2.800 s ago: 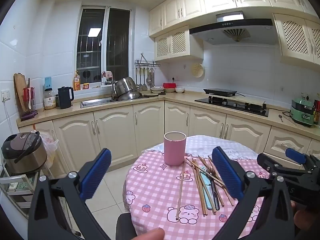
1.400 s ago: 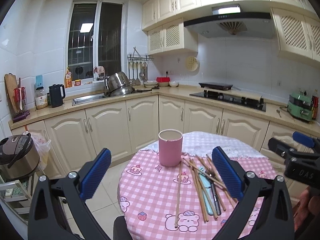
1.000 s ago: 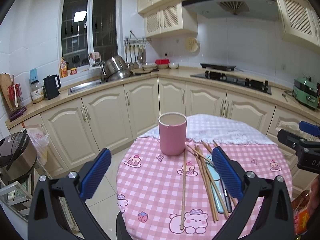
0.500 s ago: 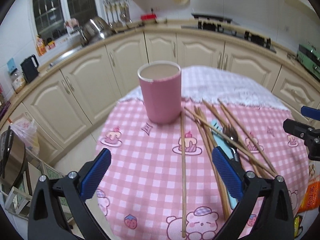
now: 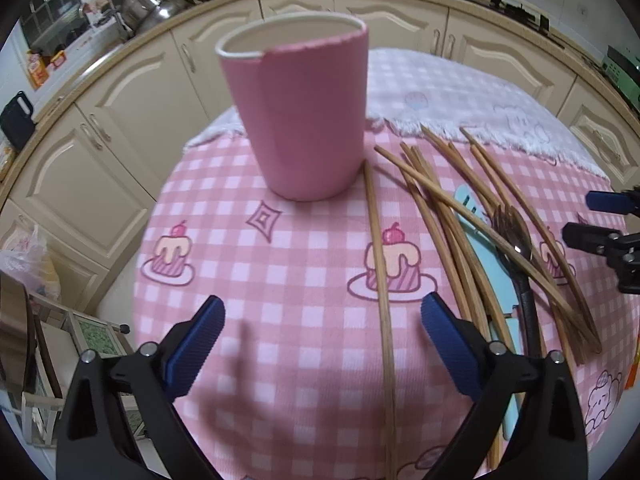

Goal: Organize utensils
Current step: 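Close the right gripper on one wooden chopstick, then lift the chopstick with the right gripper and carry it over the pink cup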

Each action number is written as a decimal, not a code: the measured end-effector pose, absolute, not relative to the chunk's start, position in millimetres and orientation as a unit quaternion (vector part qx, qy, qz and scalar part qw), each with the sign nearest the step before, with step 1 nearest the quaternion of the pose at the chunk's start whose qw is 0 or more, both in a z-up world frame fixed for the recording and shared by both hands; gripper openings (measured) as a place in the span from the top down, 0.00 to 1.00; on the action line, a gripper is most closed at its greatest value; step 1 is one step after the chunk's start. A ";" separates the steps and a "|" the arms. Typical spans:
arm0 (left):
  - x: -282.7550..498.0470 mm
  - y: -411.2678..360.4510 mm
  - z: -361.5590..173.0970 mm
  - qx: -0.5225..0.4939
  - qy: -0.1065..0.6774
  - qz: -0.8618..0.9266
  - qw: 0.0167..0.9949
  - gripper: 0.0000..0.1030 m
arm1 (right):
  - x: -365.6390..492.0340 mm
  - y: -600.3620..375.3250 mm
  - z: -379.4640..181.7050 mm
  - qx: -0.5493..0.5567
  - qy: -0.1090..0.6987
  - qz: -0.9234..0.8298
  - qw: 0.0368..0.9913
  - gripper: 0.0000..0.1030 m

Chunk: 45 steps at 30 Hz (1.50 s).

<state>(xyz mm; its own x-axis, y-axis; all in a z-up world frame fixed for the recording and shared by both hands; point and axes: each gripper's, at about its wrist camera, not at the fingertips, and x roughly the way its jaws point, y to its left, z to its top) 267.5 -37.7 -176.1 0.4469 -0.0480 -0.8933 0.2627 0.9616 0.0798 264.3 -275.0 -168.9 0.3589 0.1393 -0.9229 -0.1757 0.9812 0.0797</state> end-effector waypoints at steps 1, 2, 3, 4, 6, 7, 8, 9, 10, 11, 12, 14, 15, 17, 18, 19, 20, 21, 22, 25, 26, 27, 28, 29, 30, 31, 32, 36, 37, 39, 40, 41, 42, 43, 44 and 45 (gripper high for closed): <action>270.0 -39.3 -177.0 0.106 0.522 -0.096 0.841 0.13 | 267.2 -273.0 -170.8 -0.018 0.562 0.101 0.821 0.27; 272.2 -41.2 -178.5 0.108 0.526 -0.100 0.837 0.17 | 270.7 -271.1 -171.5 -0.020 0.564 0.103 0.819 0.28; 275.7 -42.9 -181.0 0.108 0.534 -0.105 0.832 0.22 | 275.0 -268.5 -172.6 -0.025 0.567 0.103 0.817 0.30; 279.6 -44.2 -183.5 0.108 0.540 -0.108 0.827 0.24 | 278.0 -267.0 -173.2 -0.029 0.569 0.103 0.816 0.32; 285.6 -46.3 -188.9 0.109 0.556 -0.114 0.816 0.33 | 284.1 -263.7 -177.3 -0.033 0.579 0.106 0.808 0.40; 286.6 -47.3 -189.6 0.109 0.559 -0.119 0.813 0.33 | 286.9 -263.1 -178.9 -0.032 0.582 0.109 0.805 0.47; 288.1 -47.9 -189.8 0.111 0.559 -0.121 0.813 0.33 | 289.3 -260.7 -179.7 -0.033 0.584 0.113 0.803 0.47; 289.8 -49.2 -189.5 0.115 0.560 -0.126 0.811 0.35 | 291.5 -257.9 -179.6 -0.037 0.584 0.115 0.803 0.48; 292.1 -49.3 -189.0 0.112 0.564 -0.134 0.807 0.39 | 293.2 -256.7 -179.7 -0.037 0.585 0.118 0.802 0.53; 293.2 -51.1 -188.6 0.111 0.565 -0.137 0.806 0.45 | 295.1 -254.9 -179.6 -0.037 0.585 0.119 0.801 0.57; 294.6 -54.1 -187.4 0.114 0.566 -0.144 0.804 0.53 | 298.1 -253.8 -179.5 -0.039 0.585 0.119 0.801 0.69; 293.6 -60.2 -185.7 0.121 0.562 -0.160 0.802 0.76 | 300.2 -246.6 -180.3 -0.063 0.582 0.120 0.802 0.76; 293.0 -64.4 -184.7 0.126 0.561 -0.172 0.800 0.87 | 301.7 -243.6 -180.2 -0.068 0.581 0.123 0.802 0.83; 294.1 -71.7 -183.3 0.129 0.562 -0.176 0.798 0.94 | 302.1 -242.5 -180.6 -0.063 0.581 0.133 0.801 0.93; 294.9 -73.0 -182.8 0.129 0.560 -0.178 0.799 0.95 | 301.9 -244.8 -180.5 -0.054 0.579 0.136 0.802 0.93; 295.0 -74.4 -182.9 0.127 0.559 -0.180 0.799 0.96 | 301.3 -249.0 -180.2 -0.041 0.577 0.138 0.804 0.94; 295.4 -73.9 -183.1 0.124 0.558 -0.182 0.800 0.96 | 299.3 -252.7 -179.6 -0.027 0.575 0.140 0.806 0.94; 295.8 -72.8 -182.2 0.118 0.557 -0.182 0.801 0.96 | 296.9 -258.4 -177.6 -0.012 0.570 0.142 0.809 0.94; 294.5 -71.7 -182.9 0.116 0.556 -0.181 0.803 0.96 | 295.5 -262.6 -175.4 -0.003 0.566 0.142 0.812 0.94; 289.7 -62.9 -180.2 0.103 0.550 -0.179 0.809 0.96 | 288.7 -273.8 -167.6 0.028 0.551 0.143 0.822 0.94; 288.2 -59.9 -178.1 0.097 0.548 -0.178 0.812 0.96 | 286.6 -276.6 -165.1 0.038 0.546 0.145 0.825 0.94; 285.8 -55.2 -176.0 0.092 0.546 -0.177 0.814 0.96 | 284.2 -279.7 -162.0 0.047 0.540 0.146 0.827 0.94; 282.4 -51.0 -173.1 0.086 0.543 -0.177 0.816 0.96 | 281.8 -283.0 -157.3 0.057 0.530 0.149 0.833 0.94; 280.5 -48.7 -169.1 0.079 0.539 -0.176 0.820 0.96 | 279.3 -286.1 -154.0 0.066 0.523 0.152 0.836 0.94; 277.8 -45.8 -165.6 0.075 0.535 -0.176 0.823 0.96 | 276.2 -289.1 -148.6 0.078 0.511 0.156 0.842 0.94; 275.9 -45.5 -164.3 0.073 0.533 -0.176 0.825 0.96 | 273.9 -290.7 -145.4 0.085 0.505 0.158 0.844 0.94; 271.9 -43.7 -160.6 0.069 0.529 -0.178 0.827 0.96 | 272.4 -292.8 -140.5 0.096 0.495 0.163 0.848 0.94; 257.8 -39.3 -143.3 0.075 0.495 -0.181 0.846 0.96 | 270.7 -292.2 -123.8 0.118 0.464 0.180 0.859 0.94; 254.0 -40.4 -136.6 0.080 0.479 -0.183 0.855 0.96 | 270.4 -291.3 -120.0 0.120 0.458 0.184 0.861 0.94; 246.8 -39.5 -125.4 0.085 0.453 -0.185 0.868 0.95 | 268.9 -288.0 -114.7 0.121 0.448 0.189 0.865 0.94; 250.7 -45.0 -120.9 0.087 0.446 -0.185 0.872 0.95 | 268.4 -286.1 -111.4 0.122 0.442 0.191 0.868 0.94; 251.3 -46.1 -117.4 0.088 0.440 -0.185 0.874 0.95 | 268.4 -285.0 -109.7 0.123 0.439 0.191 0.869 0.94; 253.0 -47.9 -114.1 0.087 0.434 -0.184 0.878 0.95 | 267.6 -284.3 -108.1 0.125 0.436 0.191 0.871 0.94; 254.7 -48.1 -112.6 0.084 0.429 -0.183 0.881 0.95 | 267.7 -284.5 -107.7 0.128 0.433 0.192 0.871 0.94; 256.1 -47.8 -111.0 0.081 0.424 -0.182 0.883 0.96 | 267.5 -283.8 -106.6 0.131 0.430 0.192 0.872 0.94; 256.7 -46.7 -106.3 0.075 0.415 -0.183 0.888 0.96 | 266.6 -283.4 -103.9 0.132 0.424 0.192 0.875 0.94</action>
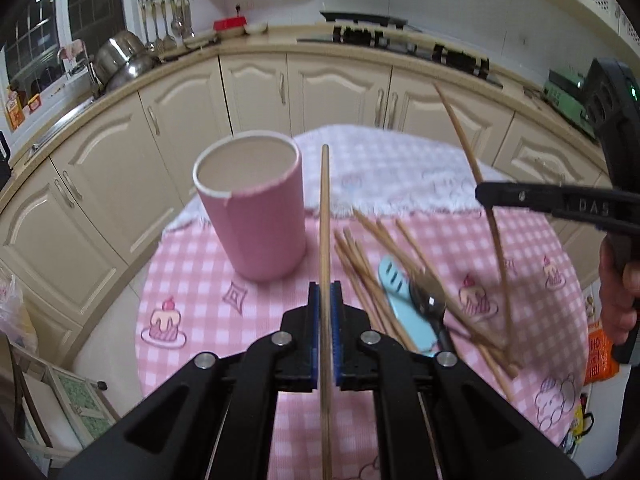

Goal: Organize utensils
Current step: 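Lift the chopstick with the right gripper and carry it over the pink cup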

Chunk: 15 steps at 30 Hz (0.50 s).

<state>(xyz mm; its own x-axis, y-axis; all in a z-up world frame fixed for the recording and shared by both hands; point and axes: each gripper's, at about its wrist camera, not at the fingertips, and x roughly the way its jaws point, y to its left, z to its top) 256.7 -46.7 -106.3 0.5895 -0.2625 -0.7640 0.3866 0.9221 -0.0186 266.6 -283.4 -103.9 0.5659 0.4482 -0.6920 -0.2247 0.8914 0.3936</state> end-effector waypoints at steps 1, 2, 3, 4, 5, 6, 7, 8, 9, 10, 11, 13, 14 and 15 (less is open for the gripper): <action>257.4 -47.5 -102.8 0.070 0.406 -0.183 0.893 0.96 | 266.2 -283.1 -100.9 0.132 0.420 0.193 0.877 0.94; 258.5 -46.9 -98.5 0.065 0.393 -0.179 0.899 0.95 | 265.7 -282.2 -97.1 0.133 0.413 0.195 0.880 0.94; 260.0 -46.4 -95.2 0.060 0.384 -0.176 0.905 0.95 | 265.8 -281.9 -94.4 0.134 0.409 0.196 0.881 0.94; 260.5 -44.7 -92.3 0.055 0.377 -0.175 0.908 0.95 | 265.3 -281.7 -90.3 0.135 0.402 0.198 0.884 0.94; 261.7 -42.9 -88.4 0.047 0.367 -0.174 0.912 0.95 | 265.2 -281.8 -87.1 0.136 0.397 0.199 0.886 0.94; 262.2 -39.6 -81.9 0.035 0.354 -0.173 0.919 0.96 | 265.2 -281.8 -83.5 0.137 0.391 0.200 0.888 0.94; 262.6 -37.7 -76.8 0.028 0.343 -0.173 0.923 0.96 | 265.6 -281.9 -79.6 0.137 0.383 0.203 0.891 0.94; 262.6 -35.3 -71.0 0.021 0.332 -0.174 0.927 0.96 | 265.8 -281.2 -75.9 0.138 0.378 0.205 0.892 0.94; 262.6 -32.1 -62.5 0.012 0.316 -0.173 0.933 0.95 | 266.5 -279.9 -71.4 0.140 0.370 0.209 0.894 0.94; 263.1 -29.7 -56.5 0.007 0.304 -0.172 0.937 0.95 | 267.2 -278.8 -68.4 0.140 0.366 0.212 0.895 0.94; 263.7 -27.3 -50.6 0.001 0.294 -0.172 0.940 0.95 | 267.9 -276.7 -64.2 0.139 0.359 0.215 0.897 0.94; 265.6 -20.8 -38.4 -0.011 0.270 -0.168 0.948 0.95 | 269.2 -272.7 -57.4 0.137 0.350 0.220 0.900 0.94; 266.4 -18.6 -33.6 -0.015 0.261 -0.164 0.951 0.96 | 269.7 -270.7 -54.0 0.135 0.346 0.222 0.901 0.94; 268.3 -15.0 -26.3 -0.022 0.247 -0.161 0.955 0.95 | 270.6 -267.9 -49.2 0.133 0.340 0.226 0.903 0.94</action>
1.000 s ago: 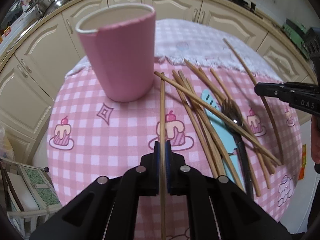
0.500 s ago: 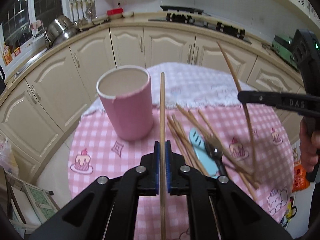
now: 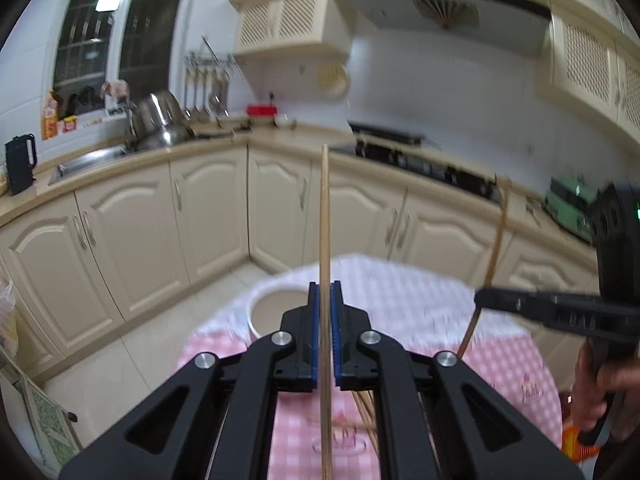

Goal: Organize utensils
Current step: 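Lift the chopstick with the right gripper and carry it over the pink cup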

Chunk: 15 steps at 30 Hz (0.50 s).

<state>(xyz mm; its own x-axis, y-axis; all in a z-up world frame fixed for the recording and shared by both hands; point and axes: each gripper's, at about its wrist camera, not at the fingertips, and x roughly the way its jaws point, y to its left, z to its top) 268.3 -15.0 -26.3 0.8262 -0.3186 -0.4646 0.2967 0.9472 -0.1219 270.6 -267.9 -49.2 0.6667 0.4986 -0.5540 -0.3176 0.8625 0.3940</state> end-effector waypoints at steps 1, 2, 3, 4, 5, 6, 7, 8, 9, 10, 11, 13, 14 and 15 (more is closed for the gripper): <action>269.5 -12.9 -22.3 -0.026 0.239 -0.159 0.958 0.96 | 271.0 -266.4 -45.5 0.132 0.335 0.228 0.904 0.94; 271.0 -9.9 -16.3 -0.031 0.225 -0.155 0.961 0.95 | 271.7 -264.6 -41.9 0.132 0.331 0.231 0.906 0.94; 272.5 -8.3 -11.6 -0.034 0.216 -0.154 0.964 0.95 | 273.2 -262.2 -36.4 0.132 0.324 0.235 0.907 0.94; 274.2 -6.7 -7.0 -0.038 0.207 -0.153 0.966 0.95 | 274.0 -260.4 -31.9 0.132 0.319 0.237 0.908 0.94; 276.1 -5.0 -3.1 -0.042 0.198 -0.151 0.968 0.95 | 275.6 -257.8 -25.8 0.132 0.312 0.240 0.910 0.94; 279.5 -2.5 3.1 -0.050 0.183 -0.147 0.971 0.95 | 276.8 -256.1 -21.3 0.130 0.307 0.243 0.911 0.94; 281.3 -1.8 6.6 -0.054 0.175 -0.147 0.972 0.95 | 278.5 -252.7 -13.5 0.128 0.298 0.247 0.913 0.94; 283.5 -0.6 10.2 -0.057 0.165 -0.146 0.974 0.95 | 280.1 -249.2 -5.8 0.124 0.288 0.250 0.916 0.94; 286.8 0.6 16.1 -0.062 0.148 -0.142 0.977 0.95 | 281.9 -245.5 1.7 0.120 0.279 0.254 0.918 0.94; 288.0 0.2 19.3 -0.063 0.139 -0.140 0.978 0.95 | 283.5 -243.5 7.1 0.118 0.273 0.256 0.920 0.94; 289.9 -0.5 23.1 -0.063 0.128 -0.138 0.980 0.95 | 286.3 -240.2 14.1 0.115 0.265 0.260 0.922 0.94; 293.6 -2.8 29.9 -0.062 0.101 -0.131 0.984 0.95 | 292.4 -236.1 24.5 0.114 0.253 0.265 0.924 0.94; 295.6 -3.8 32.6 -0.061 0.090 -0.126 0.986 0.95 | 296.1 -233.4 29.5 0.114 0.248 0.268 0.924 0.94; 300.4 -5.9 35.4 -0.059 0.078 -0.120 0.988 0.95 | 300.0 -230.3 33.8 0.112 0.243 0.270 0.925 0.94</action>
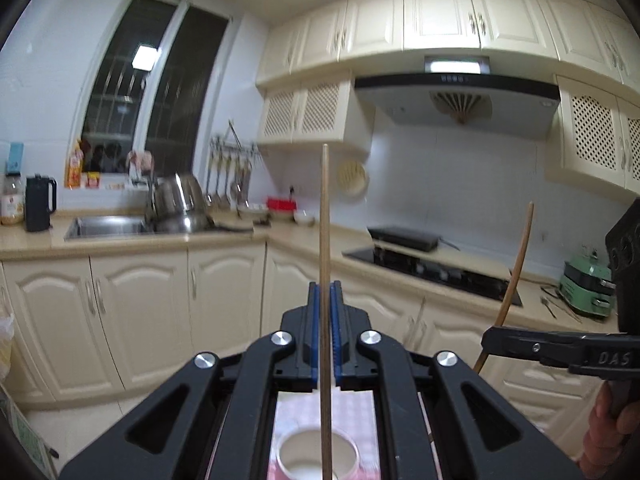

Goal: Organize utensils
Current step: 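Lift the chopstick with the right gripper and carry it over the pink cup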

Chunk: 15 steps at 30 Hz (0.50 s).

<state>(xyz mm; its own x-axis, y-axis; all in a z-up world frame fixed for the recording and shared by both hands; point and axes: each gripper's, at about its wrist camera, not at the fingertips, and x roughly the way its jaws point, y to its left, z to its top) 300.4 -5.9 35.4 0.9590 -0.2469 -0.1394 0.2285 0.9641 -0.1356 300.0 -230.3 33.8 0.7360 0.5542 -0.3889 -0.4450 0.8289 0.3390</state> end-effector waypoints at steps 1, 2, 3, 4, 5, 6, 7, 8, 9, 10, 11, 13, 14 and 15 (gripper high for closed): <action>303.7 -7.8 37.1 -0.058 0.071 -0.117 0.989 0.95 | 302.7 -228.6 36.0 0.111 0.240 0.271 0.926 0.94; 306.1 -8.9 37.7 -0.058 0.068 -0.116 0.989 0.95 | 307.1 -225.3 38.8 0.108 0.237 0.272 0.927 0.94; 310.4 -10.9 37.6 -0.057 0.062 -0.113 0.990 0.95 | 309.9 -223.2 39.7 0.106 0.236 0.272 0.927 0.94; 313.9 -12.4 36.3 -0.056 0.058 -0.111 0.991 0.95 | 314.7 -219.3 40.5 0.104 0.236 0.274 0.927 0.94; 317.9 -14.6 34.7 -0.054 0.056 -0.108 0.991 0.95 | 318.5 -215.7 40.3 0.101 0.235 0.274 0.927 0.94; 322.6 -16.8 32.2 -0.054 0.057 -0.105 0.991 0.95 | 322.0 -211.6 39.6 0.095 0.236 0.272 0.928 0.94; 327.3 -18.3 28.9 -0.055 0.061 -0.104 0.991 0.95 | 324.2 -208.8 37.7 0.091 0.237 0.271 0.928 0.94; 330.2 -18.6 25.8 -0.055 0.064 -0.104 0.991 0.95 | 328.3 -205.6 33.9 0.090 0.242 0.271 0.927 0.94; 334.5 -20.1 20.1 -0.054 0.068 -0.100 0.991 0.95 | 332.2 -203.3 29.6 0.091 0.247 0.273 0.925 0.94; 337.7 -19.1 14.6 -0.053 0.071 -0.098 0.991 0.95 | 335.2 -201.1 27.3 0.091 0.251 0.273 0.924 0.94; 340.0 -19.0 9.7 -0.053 0.075 -0.097 0.991 0.95 | 337.8 -198.9 23.9 0.089 0.255 0.272 0.924 0.94; 346.0 -17.6 -0.1 -0.055 0.084 -0.092 0.991 0.95 | 341.8 -196.2 17.5 0.087 0.263 0.272 0.922 0.94; 348.4 -16.5 -3.9 -0.057 0.087 -0.091 0.990 0.95 | 343.8 -194.9 15.0 0.087 0.266 0.272 0.921 0.94; 351.7 -15.7 -8.5 -0.058 0.094 -0.090 0.990 0.95 | 346.3 -193.6 10.5 0.086 0.272 0.271 0.919 0.94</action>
<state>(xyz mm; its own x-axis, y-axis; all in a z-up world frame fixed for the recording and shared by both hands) 351.7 -15.7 -8.5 0.9662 -0.1894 -0.1747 0.1676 0.9770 -0.1321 346.3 -193.6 10.5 0.7052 0.5449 -0.4535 -0.4519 0.8384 0.3047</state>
